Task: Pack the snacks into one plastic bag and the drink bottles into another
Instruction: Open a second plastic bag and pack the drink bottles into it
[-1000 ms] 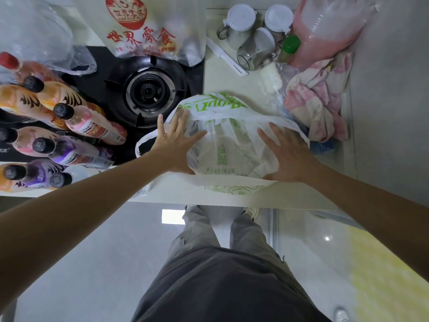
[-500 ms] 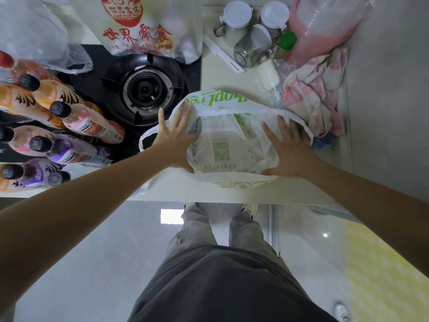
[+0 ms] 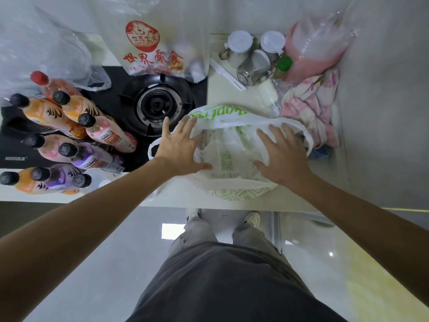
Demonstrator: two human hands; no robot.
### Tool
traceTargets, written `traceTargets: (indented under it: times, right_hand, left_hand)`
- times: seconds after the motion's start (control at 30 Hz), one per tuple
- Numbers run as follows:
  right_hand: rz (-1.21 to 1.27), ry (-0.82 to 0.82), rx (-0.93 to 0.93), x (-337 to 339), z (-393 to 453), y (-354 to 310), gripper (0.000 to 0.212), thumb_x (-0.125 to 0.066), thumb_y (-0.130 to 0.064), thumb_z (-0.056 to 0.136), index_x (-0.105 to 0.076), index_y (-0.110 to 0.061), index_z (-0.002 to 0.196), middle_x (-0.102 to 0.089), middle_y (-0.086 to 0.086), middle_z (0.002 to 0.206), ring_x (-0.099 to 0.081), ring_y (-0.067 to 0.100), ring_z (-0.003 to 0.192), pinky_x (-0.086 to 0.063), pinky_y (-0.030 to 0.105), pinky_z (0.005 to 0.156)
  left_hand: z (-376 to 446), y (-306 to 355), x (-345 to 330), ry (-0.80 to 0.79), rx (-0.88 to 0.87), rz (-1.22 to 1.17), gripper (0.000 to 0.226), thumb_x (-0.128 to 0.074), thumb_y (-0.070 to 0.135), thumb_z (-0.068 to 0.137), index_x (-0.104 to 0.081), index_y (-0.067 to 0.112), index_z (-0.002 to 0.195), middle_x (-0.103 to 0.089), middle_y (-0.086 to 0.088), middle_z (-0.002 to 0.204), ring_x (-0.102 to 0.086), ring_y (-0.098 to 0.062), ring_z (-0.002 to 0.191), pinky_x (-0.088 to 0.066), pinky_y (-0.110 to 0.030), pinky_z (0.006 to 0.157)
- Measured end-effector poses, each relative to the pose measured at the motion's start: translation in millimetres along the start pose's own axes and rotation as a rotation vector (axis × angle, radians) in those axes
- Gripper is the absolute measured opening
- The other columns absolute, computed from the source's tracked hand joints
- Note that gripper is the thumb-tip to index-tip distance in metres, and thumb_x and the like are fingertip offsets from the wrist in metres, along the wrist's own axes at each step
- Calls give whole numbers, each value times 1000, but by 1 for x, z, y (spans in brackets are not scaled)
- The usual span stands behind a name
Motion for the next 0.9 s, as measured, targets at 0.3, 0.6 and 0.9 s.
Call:
traceTargets:
  times: [0.3, 0.6, 0.9]
  right_hand:
    - [43, -45, 207, 16, 24, -43, 86, -61, -61, 87, -28, -26, 159, -32, 9, 161, -29, 33, 147, -37, 51, 112]
    - [84, -24, 445, 42, 35, -136, 81, -65, -57, 86, -36, -24, 155, -39, 6, 155, -35, 31, 140, -45, 51, 105]
    - [198, -44, 594, 53, 14, -266, 84, -66, -58, 89, -32, -27, 159, -37, 2, 158, -32, 24, 145, -42, 47, 111]
  left_hand:
    - [-46, -3, 17, 169, 156, -60, 90, -45, 91, 74, -50, 31, 141, -32, -10, 160, -22, -30, 152, -13, -67, 120]
    - [-129, -59, 33, 303, 336, -85, 88, -44, 87, 77, -57, 25, 137, -52, -10, 144, -41, -32, 138, -30, -56, 113]
    - [-205, -126, 23, 398, 313, -161, 76, -41, 81, 87, -58, 21, 131, -52, -4, 139, -49, -27, 126, -44, -46, 95]
Point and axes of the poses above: each hand's wrist, its own z-axis towards the middle knuckle, its own x-axis out of the back of the hand, y = z × x, the point moved 3 cm from there along z, towards the middle knuckle
